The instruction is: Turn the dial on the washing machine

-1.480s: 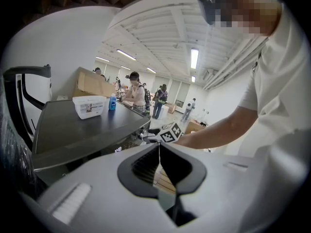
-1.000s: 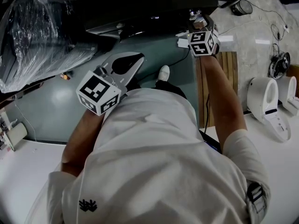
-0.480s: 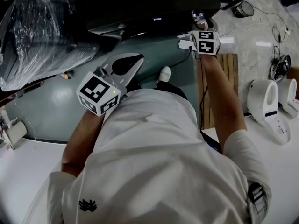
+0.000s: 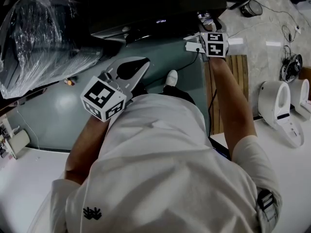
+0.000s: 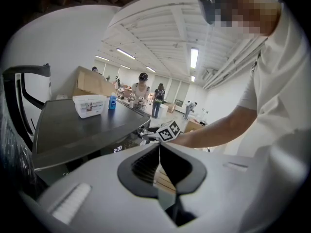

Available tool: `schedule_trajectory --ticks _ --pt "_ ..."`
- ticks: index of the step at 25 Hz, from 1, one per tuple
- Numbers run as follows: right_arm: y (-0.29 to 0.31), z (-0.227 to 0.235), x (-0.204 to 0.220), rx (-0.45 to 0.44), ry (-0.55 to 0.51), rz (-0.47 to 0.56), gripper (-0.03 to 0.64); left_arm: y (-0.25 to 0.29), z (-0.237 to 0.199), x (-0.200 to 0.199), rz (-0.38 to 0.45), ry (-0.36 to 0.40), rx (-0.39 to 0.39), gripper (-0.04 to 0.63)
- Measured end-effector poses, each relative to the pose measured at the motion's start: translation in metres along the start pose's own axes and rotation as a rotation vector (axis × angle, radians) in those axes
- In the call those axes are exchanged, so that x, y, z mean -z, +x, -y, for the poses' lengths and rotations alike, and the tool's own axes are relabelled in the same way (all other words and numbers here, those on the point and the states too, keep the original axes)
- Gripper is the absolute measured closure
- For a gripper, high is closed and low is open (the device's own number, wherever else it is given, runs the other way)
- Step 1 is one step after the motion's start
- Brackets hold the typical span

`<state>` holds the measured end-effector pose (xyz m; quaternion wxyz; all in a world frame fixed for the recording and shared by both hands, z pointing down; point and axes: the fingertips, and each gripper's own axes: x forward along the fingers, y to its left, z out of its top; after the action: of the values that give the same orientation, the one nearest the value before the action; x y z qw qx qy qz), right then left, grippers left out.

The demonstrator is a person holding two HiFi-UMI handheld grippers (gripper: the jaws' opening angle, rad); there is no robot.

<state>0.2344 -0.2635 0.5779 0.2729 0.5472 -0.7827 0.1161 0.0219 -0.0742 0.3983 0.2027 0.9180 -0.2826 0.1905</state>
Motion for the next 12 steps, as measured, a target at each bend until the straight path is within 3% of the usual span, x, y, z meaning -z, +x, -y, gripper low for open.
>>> schedule_trajectory --ticks 12 --pt "0.003 -0.014 0.005 0.027 -0.300 -0.020 0.357 0.001 0.003 -0.001 0.004 0.000 0.002 0.538"
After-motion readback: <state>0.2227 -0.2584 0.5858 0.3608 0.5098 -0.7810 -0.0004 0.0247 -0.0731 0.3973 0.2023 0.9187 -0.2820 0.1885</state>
